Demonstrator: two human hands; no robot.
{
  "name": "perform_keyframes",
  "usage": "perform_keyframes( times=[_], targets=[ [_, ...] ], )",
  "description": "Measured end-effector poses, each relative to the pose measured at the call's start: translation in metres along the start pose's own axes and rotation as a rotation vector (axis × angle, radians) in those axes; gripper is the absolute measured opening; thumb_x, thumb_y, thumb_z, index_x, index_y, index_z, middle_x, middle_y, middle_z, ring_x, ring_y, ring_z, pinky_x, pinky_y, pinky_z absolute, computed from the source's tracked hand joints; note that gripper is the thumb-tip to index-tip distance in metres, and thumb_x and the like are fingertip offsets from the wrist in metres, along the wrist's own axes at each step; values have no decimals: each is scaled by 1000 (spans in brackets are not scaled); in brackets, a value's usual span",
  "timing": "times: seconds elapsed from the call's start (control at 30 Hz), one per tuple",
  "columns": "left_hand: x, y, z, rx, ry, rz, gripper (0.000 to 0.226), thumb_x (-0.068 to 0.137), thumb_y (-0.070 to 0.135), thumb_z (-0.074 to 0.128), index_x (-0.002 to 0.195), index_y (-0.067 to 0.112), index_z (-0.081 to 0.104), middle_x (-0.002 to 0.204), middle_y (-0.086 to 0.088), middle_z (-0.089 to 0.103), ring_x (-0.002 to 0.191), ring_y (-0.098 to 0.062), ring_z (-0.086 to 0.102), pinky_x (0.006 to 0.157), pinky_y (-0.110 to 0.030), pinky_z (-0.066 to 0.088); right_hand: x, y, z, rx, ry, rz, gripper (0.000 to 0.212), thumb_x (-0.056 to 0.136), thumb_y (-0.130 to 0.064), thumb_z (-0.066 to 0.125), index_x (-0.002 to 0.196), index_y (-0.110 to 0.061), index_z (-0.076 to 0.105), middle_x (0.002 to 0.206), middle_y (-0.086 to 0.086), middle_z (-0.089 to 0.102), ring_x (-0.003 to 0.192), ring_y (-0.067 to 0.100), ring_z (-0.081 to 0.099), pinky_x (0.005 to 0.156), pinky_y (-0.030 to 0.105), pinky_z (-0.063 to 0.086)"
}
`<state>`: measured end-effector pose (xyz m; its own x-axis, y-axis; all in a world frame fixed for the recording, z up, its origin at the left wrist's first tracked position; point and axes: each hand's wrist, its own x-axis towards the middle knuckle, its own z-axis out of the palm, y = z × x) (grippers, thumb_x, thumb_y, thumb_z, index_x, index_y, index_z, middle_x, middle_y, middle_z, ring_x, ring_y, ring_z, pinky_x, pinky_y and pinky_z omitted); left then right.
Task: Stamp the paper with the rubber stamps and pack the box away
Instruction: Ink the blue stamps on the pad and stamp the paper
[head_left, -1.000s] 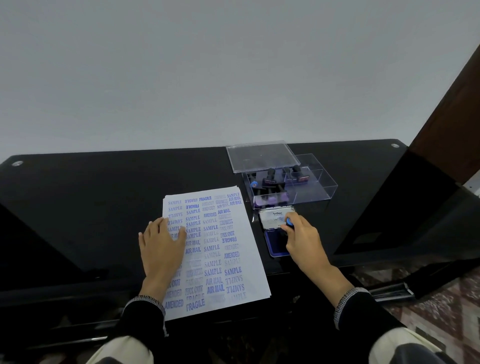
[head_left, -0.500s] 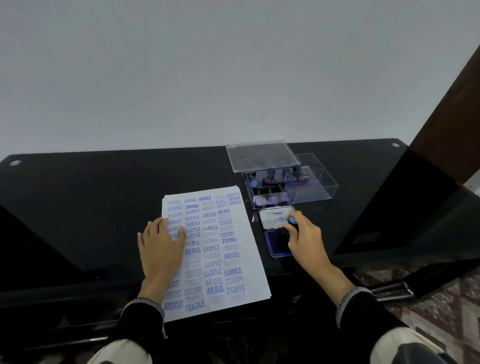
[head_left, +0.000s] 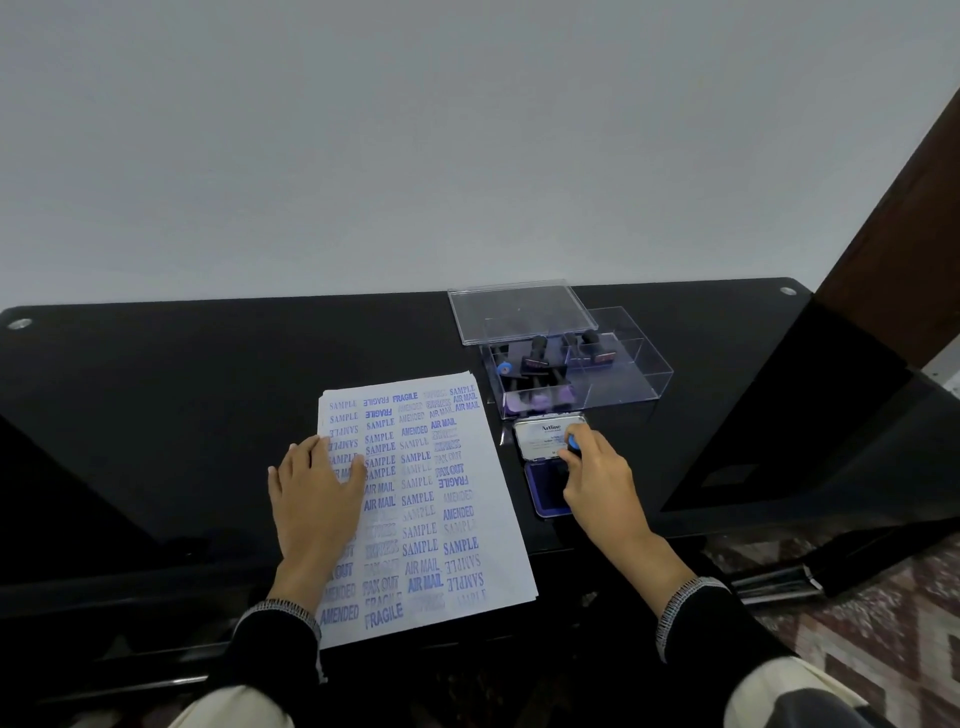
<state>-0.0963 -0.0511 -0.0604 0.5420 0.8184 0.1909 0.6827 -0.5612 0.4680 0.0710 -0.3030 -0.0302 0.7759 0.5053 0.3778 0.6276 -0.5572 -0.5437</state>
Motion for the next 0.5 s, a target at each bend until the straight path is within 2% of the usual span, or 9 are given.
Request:
perform_keyframes(
  times=[0.07, 0.2, 0.33, 0.43, 0.5],
  targets=[
    [0, 0, 0, -1, 3, 1, 58, 95, 46, 48, 139, 9, 43, 144, -6, 43, 140, -25, 31, 120, -46, 12, -1, 0, 2, -2, 6, 1, 27, 84, 8, 59, 107, -3, 56, 101, 10, 61, 85, 23, 63, 68, 24, 54],
    [0, 0, 0, 2, 4, 1, 57, 94, 46, 49, 137, 10, 45, 142, -6, 45, 138, -25, 33, 119, -47, 15, -2, 1, -1, 67, 32, 40, 22, 88, 4, 57, 109, -4, 57, 99, 5, 59, 84, 16, 59, 62, 6, 38],
    [1, 1, -1, -1, 23, -3, 55, 93, 46, 51, 134, 10, 47, 139, -6, 47, 136, -25, 36, 118, -48, 17, -4, 1, 0, 61, 35, 41, 25, 89, 2, 58, 112, -5, 57, 102, 6, 60, 84, 13, 58, 65, 4, 38],
    [1, 1, 0, 0, 25, -7, 55, 93, 47, 51, 134, 11, 47, 139, -5, 48, 135, -25, 37, 118, -48, 18, -5, 1, 2, 37, 33, 27, 29, 86, 5, 60, 114, -4, 57, 104, 8, 61, 86, 19, 63, 71, 11, 43],
    [1, 0, 0, 4, 23, -10, 55, 93, 47, 51, 134, 11, 47, 138, -5, 48, 135, -25, 37, 117, -48, 19, -4, 1, 1, 71, 49, 30, 26, 86, 6, 60, 110, -3, 58, 99, 7, 61, 84, 17, 62, 70, 4, 41]
  ],
)
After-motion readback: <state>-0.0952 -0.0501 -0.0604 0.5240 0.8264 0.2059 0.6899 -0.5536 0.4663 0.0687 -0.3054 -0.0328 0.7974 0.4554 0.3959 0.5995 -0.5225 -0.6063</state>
